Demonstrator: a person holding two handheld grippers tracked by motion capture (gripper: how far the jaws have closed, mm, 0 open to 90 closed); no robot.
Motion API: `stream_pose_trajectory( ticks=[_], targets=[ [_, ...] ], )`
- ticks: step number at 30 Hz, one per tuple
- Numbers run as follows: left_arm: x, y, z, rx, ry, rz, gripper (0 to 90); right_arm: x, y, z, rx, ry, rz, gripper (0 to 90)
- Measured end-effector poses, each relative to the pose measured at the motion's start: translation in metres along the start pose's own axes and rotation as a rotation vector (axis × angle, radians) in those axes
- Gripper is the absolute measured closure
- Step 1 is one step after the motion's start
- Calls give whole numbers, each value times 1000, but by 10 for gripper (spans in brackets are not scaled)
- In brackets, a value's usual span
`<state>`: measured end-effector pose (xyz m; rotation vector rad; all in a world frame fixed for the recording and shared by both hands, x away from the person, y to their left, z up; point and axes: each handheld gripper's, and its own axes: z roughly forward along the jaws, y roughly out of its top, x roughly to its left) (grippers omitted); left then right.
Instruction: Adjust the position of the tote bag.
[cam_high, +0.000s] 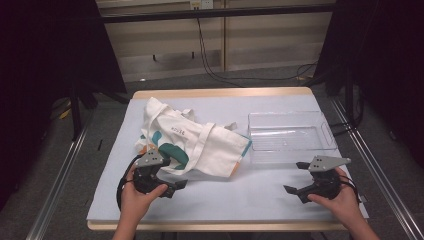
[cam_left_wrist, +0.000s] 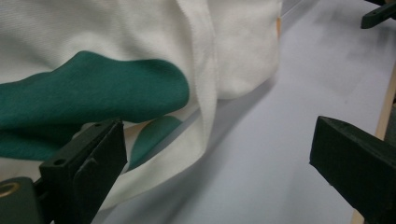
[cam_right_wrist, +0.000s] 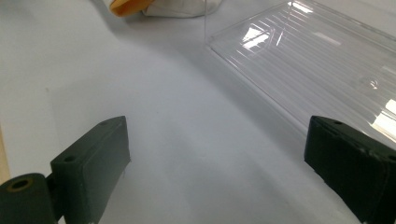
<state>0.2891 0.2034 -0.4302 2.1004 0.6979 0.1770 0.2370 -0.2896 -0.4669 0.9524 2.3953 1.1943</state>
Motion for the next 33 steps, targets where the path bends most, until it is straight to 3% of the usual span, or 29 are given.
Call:
stream_pose_trajectory(
  ticks=[6,16,25,28,33],
  targets=[
    [6,-4,-5,-5,25,-6,38,5,4,5,9,4,-30,63],
    [15,-10,-10,-8,47,-30,38,11,10,12,9,13,-36,74],
    [31,-19,-28,-16,125,-60,38,23,23,26,19,61,-60,118],
    [38,-25,-34,-28,143,-95,37,26,26,30,23,69,-62,131],
    [47,-30,-38,-9,178,-113,30,31,32,37,27,98,-74,164]
  ],
)
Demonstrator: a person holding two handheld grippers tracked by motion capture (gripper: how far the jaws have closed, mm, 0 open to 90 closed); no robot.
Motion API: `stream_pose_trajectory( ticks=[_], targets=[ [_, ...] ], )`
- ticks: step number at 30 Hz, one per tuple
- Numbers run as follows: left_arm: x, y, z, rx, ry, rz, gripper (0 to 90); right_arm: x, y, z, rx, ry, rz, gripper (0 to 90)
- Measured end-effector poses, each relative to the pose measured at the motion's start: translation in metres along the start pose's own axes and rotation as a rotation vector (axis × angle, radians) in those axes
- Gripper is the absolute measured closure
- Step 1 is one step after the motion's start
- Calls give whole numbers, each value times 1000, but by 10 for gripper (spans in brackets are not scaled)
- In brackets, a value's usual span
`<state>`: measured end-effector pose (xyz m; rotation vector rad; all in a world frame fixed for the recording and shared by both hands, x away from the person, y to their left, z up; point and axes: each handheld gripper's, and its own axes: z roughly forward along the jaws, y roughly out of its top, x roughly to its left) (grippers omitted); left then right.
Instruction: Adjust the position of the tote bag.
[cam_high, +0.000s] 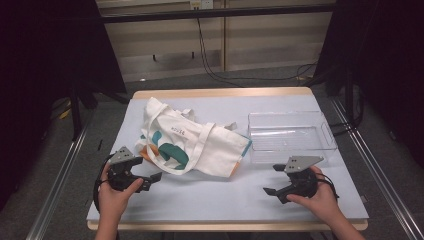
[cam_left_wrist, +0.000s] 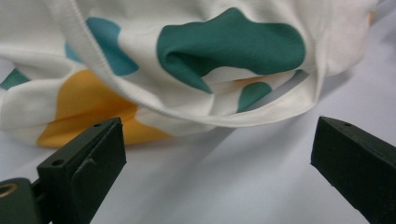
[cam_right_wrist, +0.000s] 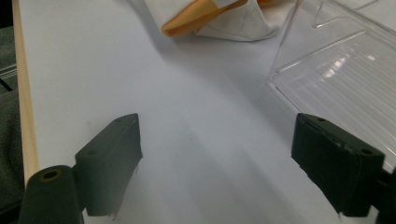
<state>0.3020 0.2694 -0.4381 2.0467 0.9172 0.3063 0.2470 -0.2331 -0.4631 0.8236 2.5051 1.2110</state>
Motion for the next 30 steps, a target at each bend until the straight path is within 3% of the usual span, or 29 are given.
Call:
stream_pose_trajectory(
  ticks=[3,7,9,13,17,19,20,23,27,29,30],
  targets=[
    [5,-2,3,15,9,-3,27,1,2,3,3,6,3,174],
    [12,-4,10,58,39,25,22,3,5,6,-7,18,11,181],
    [16,-4,12,51,44,3,22,2,5,7,-9,20,12,180],
    [23,-3,11,41,68,21,20,2,5,8,-7,31,18,183],
    [32,-3,10,8,101,-10,20,3,7,9,-4,28,25,188],
    [37,-3,11,24,115,9,21,3,11,10,-10,41,17,205],
    [39,-3,13,22,123,0,24,4,12,10,-15,43,16,216],
    [47,-2,15,33,125,19,60,4,17,13,-19,49,19,231],
    [58,-2,16,5,136,-22,116,2,17,19,-25,69,42,233],
    [61,-1,16,-2,148,-29,122,3,17,21,-20,72,40,231],
    [64,0,16,-1,145,-8,154,4,18,25,-12,74,27,231]
  ],
)
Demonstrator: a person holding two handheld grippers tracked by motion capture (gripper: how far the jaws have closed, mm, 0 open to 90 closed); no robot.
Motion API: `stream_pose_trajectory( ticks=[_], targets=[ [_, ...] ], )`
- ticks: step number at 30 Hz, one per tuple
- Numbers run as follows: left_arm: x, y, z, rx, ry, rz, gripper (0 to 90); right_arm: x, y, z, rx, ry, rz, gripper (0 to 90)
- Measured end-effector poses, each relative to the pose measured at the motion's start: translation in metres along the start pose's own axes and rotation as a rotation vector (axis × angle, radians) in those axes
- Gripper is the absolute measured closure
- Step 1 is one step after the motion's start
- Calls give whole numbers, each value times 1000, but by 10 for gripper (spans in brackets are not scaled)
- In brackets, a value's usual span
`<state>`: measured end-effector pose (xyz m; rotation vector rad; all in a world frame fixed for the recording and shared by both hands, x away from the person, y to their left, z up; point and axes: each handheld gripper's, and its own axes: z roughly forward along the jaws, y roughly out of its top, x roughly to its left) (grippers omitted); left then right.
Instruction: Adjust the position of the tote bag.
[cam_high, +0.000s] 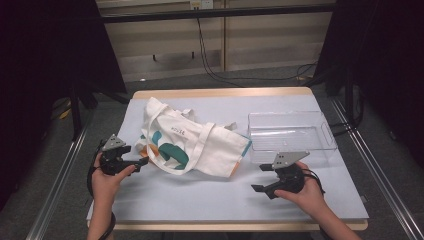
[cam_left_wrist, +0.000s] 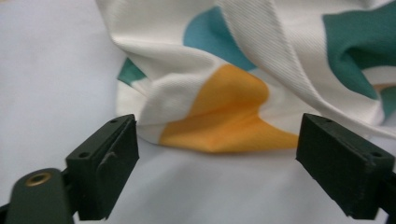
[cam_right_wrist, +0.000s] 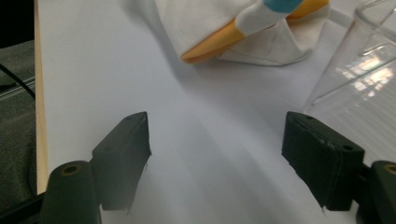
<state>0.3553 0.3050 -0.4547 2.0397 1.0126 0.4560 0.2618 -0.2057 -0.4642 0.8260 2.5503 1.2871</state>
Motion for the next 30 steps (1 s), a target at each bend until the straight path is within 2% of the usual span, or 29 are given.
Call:
stream_pose_trajectory(
  ticks=[2,3,7,9,11,12,14,16,21,23,27,30],
  targets=[
    [1,1,2,10,8,0,183,1,1,1,0,3,5,232],
    [2,3,6,23,8,21,209,1,3,5,6,12,0,237],
    [3,4,12,21,-5,21,287,3,8,10,2,27,-2,256],
    [4,5,16,13,-1,34,286,3,9,12,-4,36,2,265],
    [8,7,20,-3,-17,36,302,4,10,13,-5,37,7,278],
    [9,7,21,-6,-13,49,316,4,10,15,-2,36,2,282],
    [10,7,22,-1,-26,49,334,4,10,16,3,42,6,284],
    [12,8,24,17,-30,54,338,5,12,21,2,43,3,302],
    [12,6,28,59,-16,52,439,7,18,32,4,47,3,359],
    [13,6,28,61,-20,59,468,7,20,35,3,43,1,374],
    [13,3,31,85,-11,52,536,9,25,46,-19,40,44,429],
    [13,4,31,118,-5,64,582,10,26,50,-30,29,43,477]
  ],
)
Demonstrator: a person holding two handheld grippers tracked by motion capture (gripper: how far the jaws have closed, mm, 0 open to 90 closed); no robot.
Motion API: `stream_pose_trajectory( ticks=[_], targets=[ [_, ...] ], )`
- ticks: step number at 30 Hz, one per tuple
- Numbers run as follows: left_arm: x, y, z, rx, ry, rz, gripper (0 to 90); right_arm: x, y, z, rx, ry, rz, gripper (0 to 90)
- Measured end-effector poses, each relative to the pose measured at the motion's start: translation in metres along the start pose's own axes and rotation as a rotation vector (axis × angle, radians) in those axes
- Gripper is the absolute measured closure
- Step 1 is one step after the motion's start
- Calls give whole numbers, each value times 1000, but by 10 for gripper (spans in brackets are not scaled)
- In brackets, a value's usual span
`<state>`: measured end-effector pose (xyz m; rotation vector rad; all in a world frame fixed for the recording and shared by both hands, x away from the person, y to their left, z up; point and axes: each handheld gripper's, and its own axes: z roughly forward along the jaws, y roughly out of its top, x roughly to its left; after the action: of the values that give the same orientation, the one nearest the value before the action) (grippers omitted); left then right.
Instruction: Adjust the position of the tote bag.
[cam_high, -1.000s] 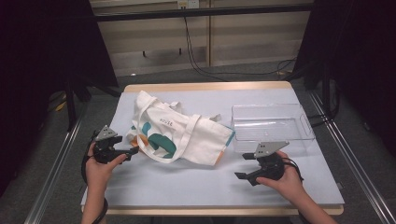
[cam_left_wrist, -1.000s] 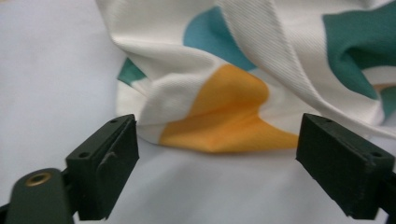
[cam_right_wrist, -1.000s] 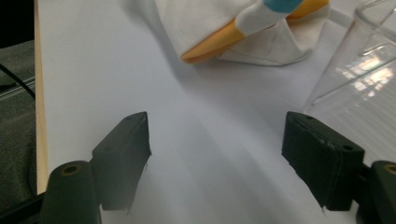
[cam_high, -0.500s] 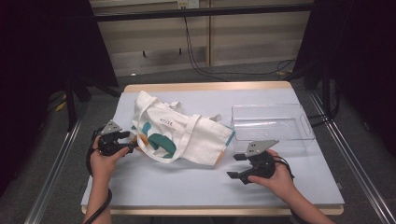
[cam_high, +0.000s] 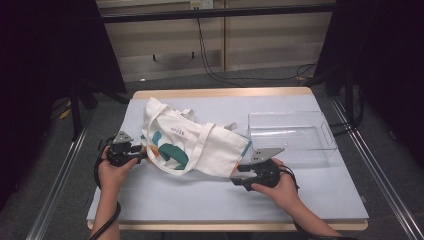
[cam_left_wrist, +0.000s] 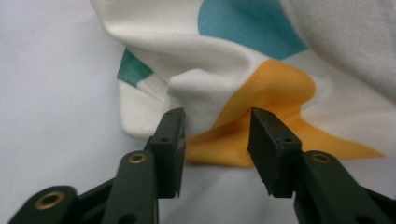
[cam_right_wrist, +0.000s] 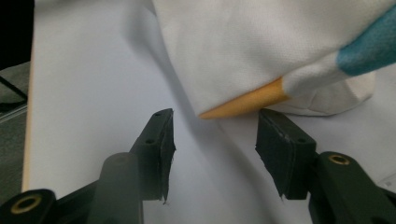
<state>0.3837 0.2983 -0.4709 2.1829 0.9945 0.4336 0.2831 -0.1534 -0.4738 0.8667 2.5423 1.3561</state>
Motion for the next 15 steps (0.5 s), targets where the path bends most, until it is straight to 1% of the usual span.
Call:
stream_pose_trajectory(
  ticks=[1,3,5,6,7,8,9,10,11,12,14,15],
  targets=[
    [0,0,0,3,2,4,590,0,0,1,3,-1,-7,524],
    [0,0,0,4,0,1,608,0,1,3,-4,-2,1,562],
    [0,0,0,8,7,3,632,0,1,4,1,7,6,670],
    [0,0,0,8,7,-1,643,-1,0,4,-4,6,8,686],
    [0,0,0,10,5,-5,652,-1,1,5,-7,6,12,734],
    [0,0,0,10,5,-5,652,-1,1,5,-7,6,12,734],
    [1,0,-2,0,9,-5,639,-3,1,4,-8,2,26,767],
    [1,1,-2,-5,-5,-9,601,-3,1,4,-8,7,29,778],
    [1,1,-2,-5,-5,-9,544,-3,1,4,-8,7,29,778],
    [0,3,-2,-7,-8,4,476,-3,1,5,-13,8,24,806],
    [-1,5,-2,-6,-11,9,429,-3,1,5,-13,13,29,810],
    [-2,6,-2,-25,-8,1,416,-3,2,5,-12,12,25,813]
  ],
)
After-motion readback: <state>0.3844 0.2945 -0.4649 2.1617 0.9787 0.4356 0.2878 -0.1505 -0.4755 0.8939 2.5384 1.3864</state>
